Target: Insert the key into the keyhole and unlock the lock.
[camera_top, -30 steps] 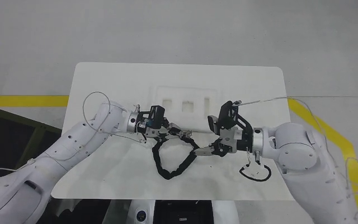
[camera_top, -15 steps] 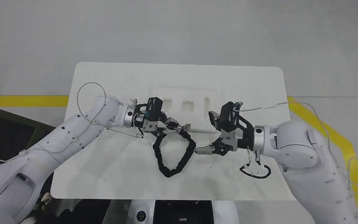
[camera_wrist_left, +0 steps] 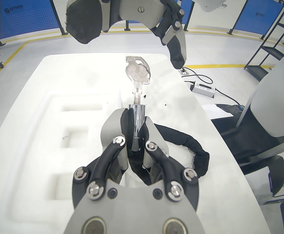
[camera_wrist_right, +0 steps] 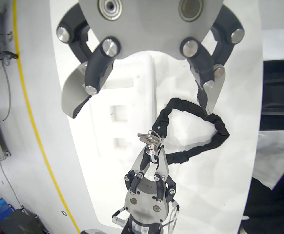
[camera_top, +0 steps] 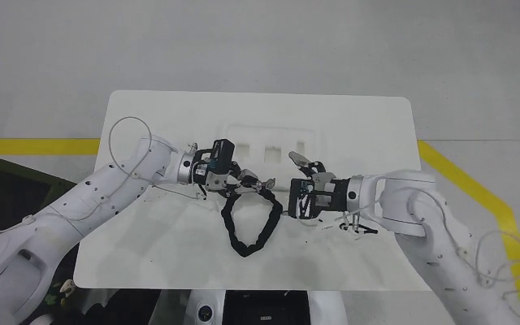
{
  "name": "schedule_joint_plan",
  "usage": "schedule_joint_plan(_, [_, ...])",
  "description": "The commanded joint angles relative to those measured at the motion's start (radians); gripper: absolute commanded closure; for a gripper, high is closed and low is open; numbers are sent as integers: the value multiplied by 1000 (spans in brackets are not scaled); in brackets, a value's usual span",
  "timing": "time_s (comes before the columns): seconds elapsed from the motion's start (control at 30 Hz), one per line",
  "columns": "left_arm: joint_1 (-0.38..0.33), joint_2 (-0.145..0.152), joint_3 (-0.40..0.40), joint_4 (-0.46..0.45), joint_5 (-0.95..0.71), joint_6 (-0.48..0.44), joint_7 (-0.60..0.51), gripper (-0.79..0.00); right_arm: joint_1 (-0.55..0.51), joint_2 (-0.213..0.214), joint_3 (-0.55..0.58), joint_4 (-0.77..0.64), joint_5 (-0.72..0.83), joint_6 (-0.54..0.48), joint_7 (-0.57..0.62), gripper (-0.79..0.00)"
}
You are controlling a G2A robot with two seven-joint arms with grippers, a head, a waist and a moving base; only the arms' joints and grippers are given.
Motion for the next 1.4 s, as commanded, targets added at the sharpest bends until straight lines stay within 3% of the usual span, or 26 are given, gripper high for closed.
schedule_joint_plan(0.0, [1,0,5,1,-4,0,1,0,4,-2,-24,-16,-70,8,-19,-785])
schedule_joint_plan(0.27, [-5,-6,20,3,-15,0,-3,0,11,-10,-94,-69,-239,64,-67,-773])
schedule_joint_plan(0.37, [-7,-7,24,7,-17,0,-2,0,14,-12,-115,-78,-284,71,-80,-573])
schedule_joint_plan(0.4, [-8,-8,24,8,-16,0,-2,0,15,-12,-120,-80,-296,70,-77,-391])
schedule_joint_plan(0.83, [-7,-10,27,10,-8,0,8,0,10,-14,-132,-86,-375,99,-77,-182])
schedule_joint_plan(0.93, [-7,-10,28,11,-9,0,10,0,7,-15,-130,-82,-370,93,-86,-111])
schedule_joint_plan(1.0, [-8,-11,30,11,-8,0,11,0,7,-15,-129,-80,-364,88,-86,-15])
schedule_joint_plan(1.2, [-11,-10,29,11,-7,0,13,0,7,-18,-131,-60,-283,79,-65,0])
schedule_joint_plan(1.37, [-12,-8,26,11,-4,0,14,0,9,-25,-112,-4,-47,111,-39,0])
